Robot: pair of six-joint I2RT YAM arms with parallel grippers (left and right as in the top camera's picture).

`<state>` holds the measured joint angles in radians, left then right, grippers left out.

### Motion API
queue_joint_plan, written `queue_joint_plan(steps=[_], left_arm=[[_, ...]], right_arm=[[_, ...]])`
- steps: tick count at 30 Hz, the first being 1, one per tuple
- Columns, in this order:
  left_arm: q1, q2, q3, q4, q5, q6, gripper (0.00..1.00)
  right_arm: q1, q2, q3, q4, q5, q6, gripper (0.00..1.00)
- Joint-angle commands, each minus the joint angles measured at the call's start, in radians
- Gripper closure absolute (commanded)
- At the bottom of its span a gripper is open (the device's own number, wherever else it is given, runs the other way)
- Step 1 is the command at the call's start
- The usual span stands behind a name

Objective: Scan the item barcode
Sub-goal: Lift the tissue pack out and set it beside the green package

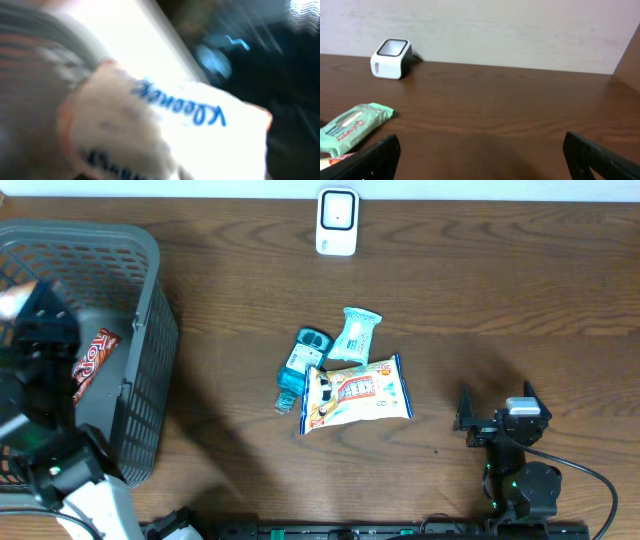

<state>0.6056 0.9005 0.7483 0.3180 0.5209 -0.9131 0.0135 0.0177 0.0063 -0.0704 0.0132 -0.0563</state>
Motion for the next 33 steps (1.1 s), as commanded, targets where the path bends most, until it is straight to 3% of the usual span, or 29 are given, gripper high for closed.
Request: queue_joint_plan(steps=[1, 4, 8, 11, 18, 24, 33], left_arm=[[-0.153, -0.042, 0.004, 0.092, 0.268, -0.13, 0.58], [-0.338, -0.044, 0.004, 0.099, 0.218, -0.107, 0.58], [-0.617, 0.012, 0.004, 0.087, 0.067, 0.015, 0.58], [-0.817, 0.096, 0.004, 0.087, -0.08, 0.077, 0.57], [-1.201, 0.414, 0.004, 0.152, -0.503, 0.082, 0.57], [-1.355, 0.75, 0.004, 0.403, -0.567, 0.082, 0.57], [-1.378, 1.075, 0.012, 0.59, -0.528, -0.058, 0.57]], right_arm=[[0.007, -0.002, -0.001, -0.005, -0.005, -0.008, 0.01], [0.007, -0.002, -0.001, -0.005, -0.005, -0.008, 0.01], [0.007, -0.002, -0.001, -0.005, -0.005, -0.008, 0.01], [0.007, -0.002, -0.001, -0.005, -0.005, -0.008, 0.01], [0.007, -0.002, -0.001, -0.004, -0.005, -0.008, 0.01], [0.007, -0.002, -0.001, -0.005, -0.005, -0.008, 0.01], [0.007, -0.002, -0.001, -0.005, -0.005, -0.008, 0.01]])
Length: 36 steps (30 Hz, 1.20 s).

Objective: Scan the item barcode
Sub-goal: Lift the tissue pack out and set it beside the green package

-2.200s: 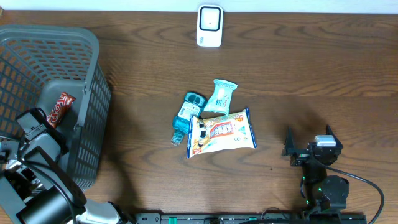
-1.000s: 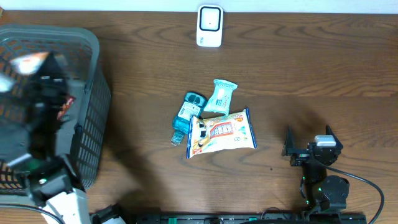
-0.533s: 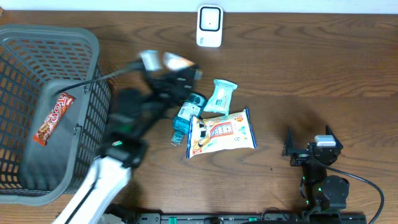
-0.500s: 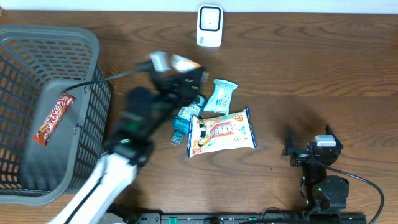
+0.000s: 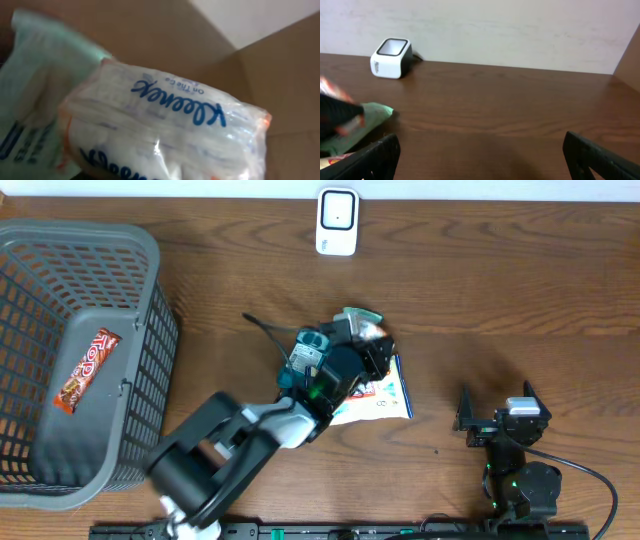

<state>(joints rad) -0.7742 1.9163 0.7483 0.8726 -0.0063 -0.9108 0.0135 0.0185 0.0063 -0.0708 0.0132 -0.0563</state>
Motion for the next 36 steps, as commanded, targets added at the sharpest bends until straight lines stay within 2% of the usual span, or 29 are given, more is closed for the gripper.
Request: queue_joint_plan(steps=[1, 6, 14, 18, 22, 24, 29, 36], left_arm=[[0.001, 0.078, 0.014, 0.055, 0.018, -0.06, 0.57], [-0.015, 0.096, 0.022, 0.08, 0.03, -0.06, 0.33], [-0.054, 0.058, 0.05, 0.076, 0.06, 0.077, 0.19], [-0.051, -0.031, 0.05, -0.003, 0.058, 0.175, 0.18], [-0.045, -0.174, 0.05, -0.19, 0.01, 0.291, 0.18], [-0.044, -0.302, 0.05, -0.351, -0.081, 0.386, 0.17], [-0.005, -0.555, 0.053, -0.647, -0.262, 0.488, 0.12], [0.228, -0.871, 0.151, -1.048, -0.302, 0.648, 0.02]], right_arm=[[0.007, -0.002, -0.001, -0.004, -0.005, -0.008, 0.01], [0.007, -0.002, -0.001, -0.004, -0.005, -0.008, 0.01], [0.007, -0.002, -0.001, -0.004, -0.005, -0.008, 0.01], [0.007, -0.002, -0.001, -0.004, -0.005, -0.008, 0.01], [0.007, -0.002, -0.001, -0.004, -0.005, -0.008, 0.01], [0.007, -0.002, -0.001, -0.004, -0.005, -0.008, 0.01], [0.007, -0.002, -0.001, -0.004, -0.005, -0.008, 0.01], [0.007, -0.002, -0.001, -0.004, -0.005, -0.008, 0.01]])
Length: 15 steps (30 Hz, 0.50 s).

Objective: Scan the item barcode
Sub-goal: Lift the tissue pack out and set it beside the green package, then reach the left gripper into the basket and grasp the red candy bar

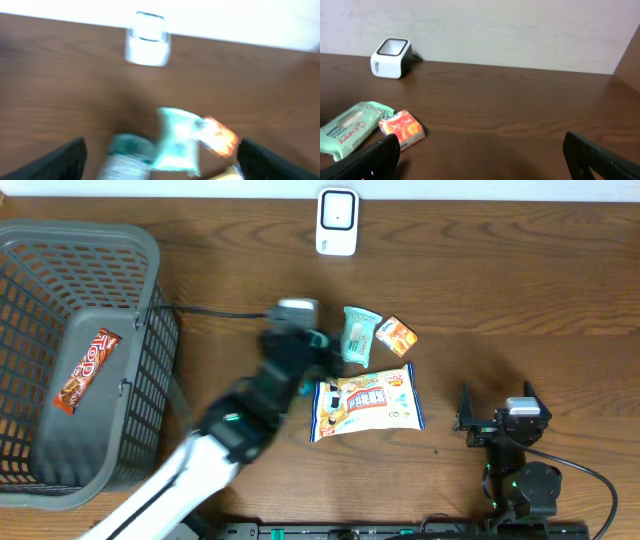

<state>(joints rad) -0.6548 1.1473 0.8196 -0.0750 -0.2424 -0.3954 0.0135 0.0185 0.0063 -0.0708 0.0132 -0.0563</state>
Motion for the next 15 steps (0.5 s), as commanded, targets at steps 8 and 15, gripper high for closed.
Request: queue_joint_plan(steps=[8, 15], left_arm=[[0.476, -0.191, 0.397, -0.45, -0.065, 0.261, 0.02], [0.904, -0.117, 0.449, -0.54, -0.054, 0.234, 0.02]], right_arm=[[0.007, -0.002, -0.001, -0.004, -0.005, -0.008, 0.01], [0.007, -0.002, -0.001, -0.004, -0.005, -0.008, 0.01]])
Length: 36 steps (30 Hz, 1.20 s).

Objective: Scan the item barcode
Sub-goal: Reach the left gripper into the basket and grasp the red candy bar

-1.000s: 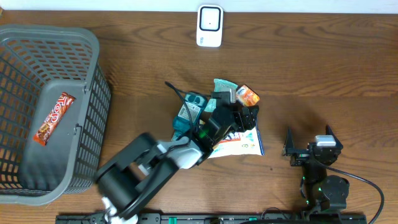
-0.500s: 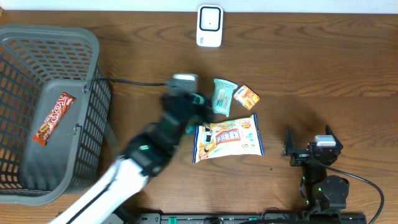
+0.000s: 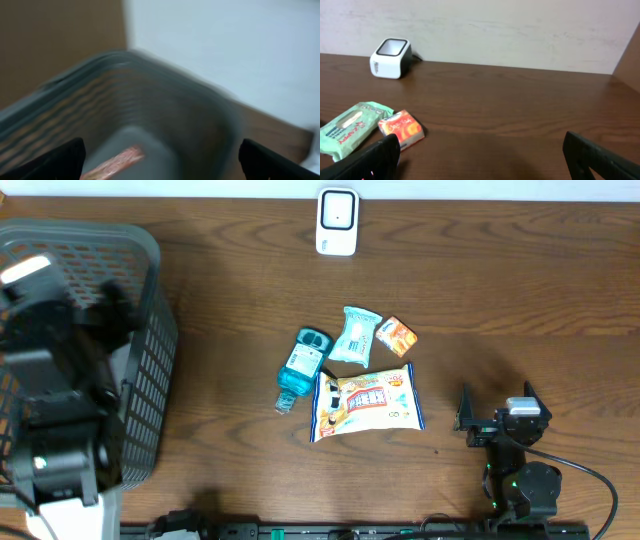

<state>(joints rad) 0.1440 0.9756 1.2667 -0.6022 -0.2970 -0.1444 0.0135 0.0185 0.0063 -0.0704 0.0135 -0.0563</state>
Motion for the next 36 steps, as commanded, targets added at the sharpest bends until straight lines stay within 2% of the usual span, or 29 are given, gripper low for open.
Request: queue_joint_plan(steps=[1, 5, 8, 11, 14, 19, 28, 36], left_arm=[[0.146, 0.078, 0.002, -0.018, 0.01, -0.043, 0.02], [0.257, 0.184, 0.002, -0.026, 0.05, -0.036, 0.02], [0.303, 0.28, -0.002, -0.045, 0.05, 0.079, 0.02], [0.325, 0.38, -0.004, -0.058, 0.05, 0.173, 0.02], [0.337, 0.47, -0.004, -0.05, 0.056, 0.179, 0.02], [0.339, 0.604, -0.004, -0.013, 0.145, 0.26, 0.02], [0.362, 0.82, -0.004, 0.028, 0.157, 0.322, 0.02], [0.394, 0.947, -0.004, 0.037, 0.159, 0.323, 0.02]], right_arm=[[0.007, -0.002, -0.001, -0.005, -0.005, -0.008, 0.01], [0.007, -0.002, -0.001, -0.005, -0.005, -0.008, 0.01], [0.007, -0.002, -0.001, -0.005, -0.005, -0.008, 0.01], [0.007, -0.002, -0.001, -0.005, -0.005, -0.008, 0.01], [0.007, -0.002, -0.001, -0.005, -0.005, -0.008, 0.01], [0.007, -0.002, -0.001, -0.005, -0.005, -0.008, 0.01], [0.007, -0.002, -0.001, -0.005, -0.005, -0.008, 0.01], [0.007, -0.002, -0.001, -0.005, -0.005, -0.008, 0.01]])
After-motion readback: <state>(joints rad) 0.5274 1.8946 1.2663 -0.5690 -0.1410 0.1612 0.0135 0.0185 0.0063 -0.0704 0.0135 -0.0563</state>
